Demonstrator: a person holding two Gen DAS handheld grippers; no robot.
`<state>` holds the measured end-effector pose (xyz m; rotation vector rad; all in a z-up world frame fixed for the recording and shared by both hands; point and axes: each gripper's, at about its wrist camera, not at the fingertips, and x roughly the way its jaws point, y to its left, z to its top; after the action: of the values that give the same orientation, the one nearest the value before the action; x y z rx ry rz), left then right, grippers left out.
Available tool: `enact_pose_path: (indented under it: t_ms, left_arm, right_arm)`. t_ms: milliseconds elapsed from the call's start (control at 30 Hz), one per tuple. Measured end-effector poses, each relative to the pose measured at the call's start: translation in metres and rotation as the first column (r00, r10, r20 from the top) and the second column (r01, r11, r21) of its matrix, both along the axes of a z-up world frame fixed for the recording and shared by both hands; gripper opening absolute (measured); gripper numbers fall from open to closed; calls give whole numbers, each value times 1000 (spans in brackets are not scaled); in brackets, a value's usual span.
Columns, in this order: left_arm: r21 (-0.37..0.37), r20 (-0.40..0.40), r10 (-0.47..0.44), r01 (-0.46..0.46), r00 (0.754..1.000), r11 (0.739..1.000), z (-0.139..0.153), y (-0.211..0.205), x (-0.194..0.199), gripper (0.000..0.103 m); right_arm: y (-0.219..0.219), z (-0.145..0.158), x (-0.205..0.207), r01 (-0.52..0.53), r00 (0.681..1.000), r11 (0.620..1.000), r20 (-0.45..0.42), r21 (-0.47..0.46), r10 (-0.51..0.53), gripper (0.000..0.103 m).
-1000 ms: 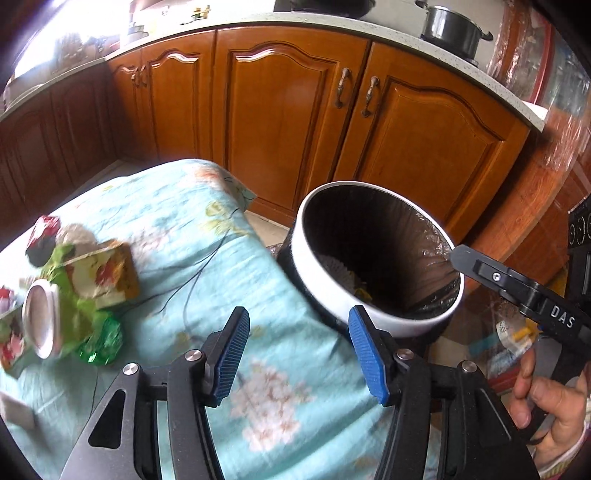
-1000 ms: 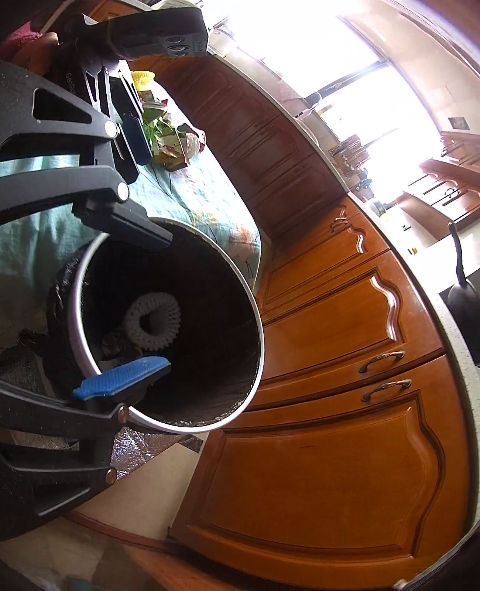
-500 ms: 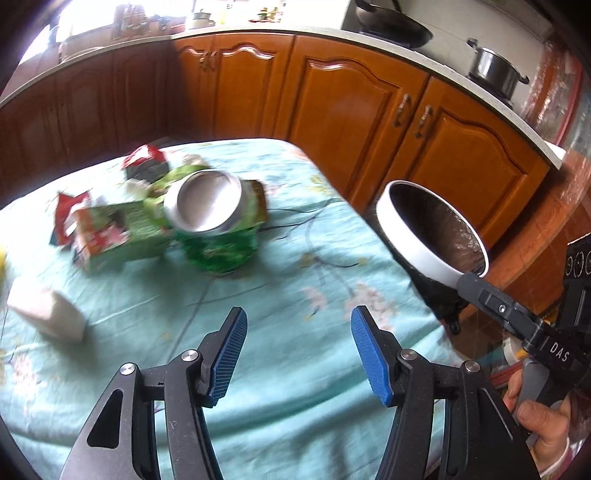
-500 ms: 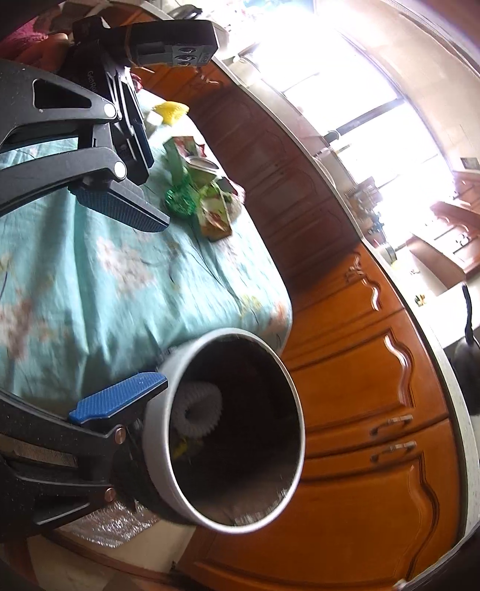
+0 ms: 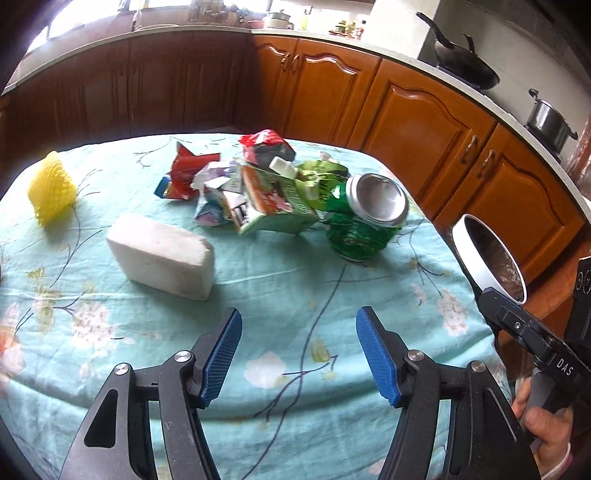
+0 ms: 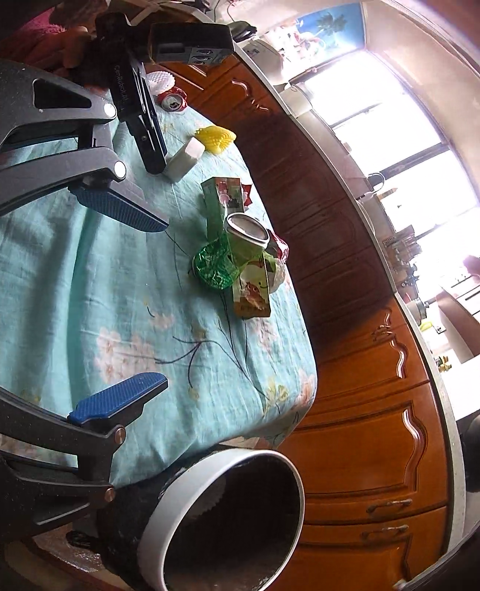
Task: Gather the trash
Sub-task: 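Move both tools back over the table toward the foam block and green can, then grasp the white foam block with the left tool while the right tool grasps the green can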
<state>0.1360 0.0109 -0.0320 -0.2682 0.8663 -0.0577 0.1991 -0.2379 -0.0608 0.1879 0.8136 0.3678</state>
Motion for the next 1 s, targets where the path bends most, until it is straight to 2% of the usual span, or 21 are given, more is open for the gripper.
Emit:
enact_pose_path:
  t_ms: [133,233,300,533,767,900,967,1000]
  left_arm:
    - [-28,-3,74,-74,997,997,1,24,2,74]
    - [-7,-9,143,-143,990,990,3,38,5,77]
    - [-18,-22,172,-173,985,985,3,46,9,79]
    - [-30,-76,255,-258,964,966,-5,66,38,81]
    - [20,-98,252,-251,963,968,-22,70,73,80]
    - [81,-62,205,-200,977,977,-24,62,76,71]
    - [89,-48,186,-181,981,979,-23,58,72,65]
    - [91,-40,176,-172,984,981,-22,57,71,61]
  right_arm:
    - [17,2,13,-54,998,998,16,-23,54,82]
    - [29,1,26,-99,995,994,25,-48,100,84]
    - [38,-1,34,-128,991,990,28,-67,130,84]
    - [64,-12,66,-201,977,969,42,-144,209,84]
    - [81,-25,91,-249,966,954,24,-169,256,84]
    - [87,-29,96,-263,963,949,17,-174,270,83]
    - [88,-30,96,-264,962,949,21,-171,272,75]
    - [89,-30,95,-265,962,948,17,-175,272,63]
